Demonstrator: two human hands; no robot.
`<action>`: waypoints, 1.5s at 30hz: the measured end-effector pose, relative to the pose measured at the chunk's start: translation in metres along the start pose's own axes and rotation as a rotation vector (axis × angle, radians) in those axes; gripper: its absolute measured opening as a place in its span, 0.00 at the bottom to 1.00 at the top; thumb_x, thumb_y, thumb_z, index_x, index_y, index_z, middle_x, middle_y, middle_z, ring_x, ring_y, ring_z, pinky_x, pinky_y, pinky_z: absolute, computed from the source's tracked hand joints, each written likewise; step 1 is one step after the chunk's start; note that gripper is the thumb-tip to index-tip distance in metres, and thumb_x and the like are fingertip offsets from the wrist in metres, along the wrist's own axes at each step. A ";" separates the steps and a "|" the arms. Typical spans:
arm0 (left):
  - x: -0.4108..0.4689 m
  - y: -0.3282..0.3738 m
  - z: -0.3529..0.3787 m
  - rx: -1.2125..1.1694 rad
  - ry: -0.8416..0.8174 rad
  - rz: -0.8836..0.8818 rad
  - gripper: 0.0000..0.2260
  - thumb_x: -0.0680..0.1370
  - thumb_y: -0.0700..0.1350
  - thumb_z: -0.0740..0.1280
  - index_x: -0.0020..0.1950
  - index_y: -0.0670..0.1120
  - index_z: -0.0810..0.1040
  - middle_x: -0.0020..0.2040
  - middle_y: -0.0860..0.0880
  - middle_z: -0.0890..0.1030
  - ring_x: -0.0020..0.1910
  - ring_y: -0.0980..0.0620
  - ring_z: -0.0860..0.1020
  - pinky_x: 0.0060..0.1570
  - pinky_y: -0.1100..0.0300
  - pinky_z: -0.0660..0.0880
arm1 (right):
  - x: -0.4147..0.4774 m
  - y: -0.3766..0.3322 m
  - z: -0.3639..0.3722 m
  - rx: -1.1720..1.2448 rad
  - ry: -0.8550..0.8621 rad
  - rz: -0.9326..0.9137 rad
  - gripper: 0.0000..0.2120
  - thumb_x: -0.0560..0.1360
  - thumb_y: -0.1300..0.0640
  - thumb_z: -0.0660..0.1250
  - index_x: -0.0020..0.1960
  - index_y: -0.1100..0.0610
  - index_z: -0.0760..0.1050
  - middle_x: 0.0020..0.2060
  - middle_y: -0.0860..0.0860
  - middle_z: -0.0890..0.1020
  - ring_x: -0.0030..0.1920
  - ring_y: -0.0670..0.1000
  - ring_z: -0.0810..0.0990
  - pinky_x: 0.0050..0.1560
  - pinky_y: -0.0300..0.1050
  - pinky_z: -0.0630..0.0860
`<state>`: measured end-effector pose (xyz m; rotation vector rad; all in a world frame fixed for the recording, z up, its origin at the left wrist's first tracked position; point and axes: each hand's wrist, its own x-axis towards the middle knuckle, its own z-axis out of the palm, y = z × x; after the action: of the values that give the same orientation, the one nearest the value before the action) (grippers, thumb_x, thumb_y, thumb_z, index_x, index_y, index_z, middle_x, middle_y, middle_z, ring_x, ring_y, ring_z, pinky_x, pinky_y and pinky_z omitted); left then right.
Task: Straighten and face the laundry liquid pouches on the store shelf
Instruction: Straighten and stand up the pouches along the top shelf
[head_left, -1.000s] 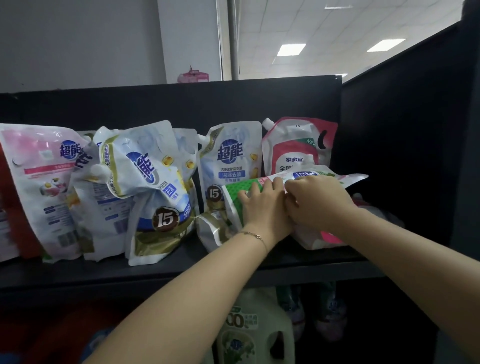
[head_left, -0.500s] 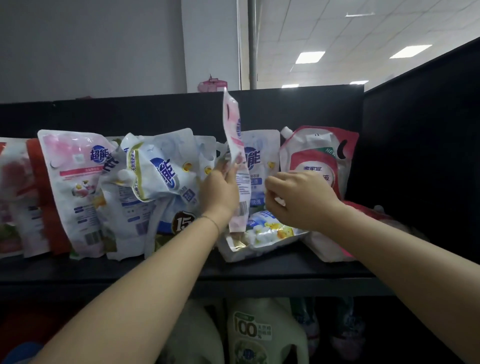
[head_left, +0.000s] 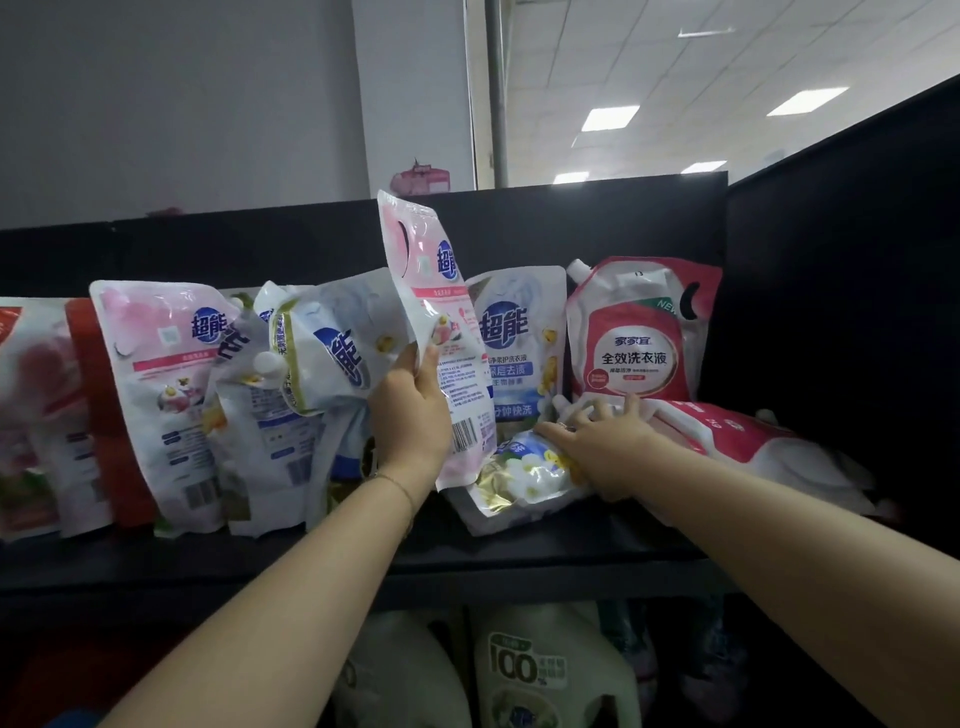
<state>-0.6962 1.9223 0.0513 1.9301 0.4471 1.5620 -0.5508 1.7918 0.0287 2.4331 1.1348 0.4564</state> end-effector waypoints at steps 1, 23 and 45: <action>0.000 0.001 0.000 0.005 -0.008 0.011 0.15 0.83 0.50 0.57 0.56 0.43 0.79 0.39 0.48 0.78 0.30 0.60 0.71 0.23 0.74 0.66 | 0.003 -0.001 -0.001 0.004 0.000 0.011 0.44 0.74 0.51 0.68 0.77 0.42 0.40 0.77 0.58 0.49 0.73 0.66 0.54 0.66 0.76 0.51; -0.028 -0.035 0.040 0.041 -0.186 0.055 0.15 0.83 0.50 0.54 0.66 0.46 0.69 0.53 0.43 0.80 0.52 0.44 0.78 0.44 0.62 0.68 | 0.003 0.001 -0.060 -0.366 0.610 0.113 0.14 0.77 0.57 0.62 0.61 0.51 0.76 0.61 0.51 0.77 0.73 0.60 0.59 0.64 0.72 0.33; -0.059 -0.027 0.026 0.591 -0.010 0.874 0.08 0.71 0.45 0.67 0.46 0.42 0.76 0.42 0.43 0.75 0.42 0.44 0.69 0.39 0.52 0.66 | -0.042 -0.009 -0.093 -0.335 0.585 -0.371 0.13 0.73 0.55 0.60 0.55 0.52 0.76 0.58 0.46 0.72 0.62 0.52 0.66 0.59 0.49 0.63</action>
<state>-0.6831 1.9008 -0.0137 2.8261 0.0238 2.0969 -0.6244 1.7852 0.0994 1.7863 1.5491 1.1726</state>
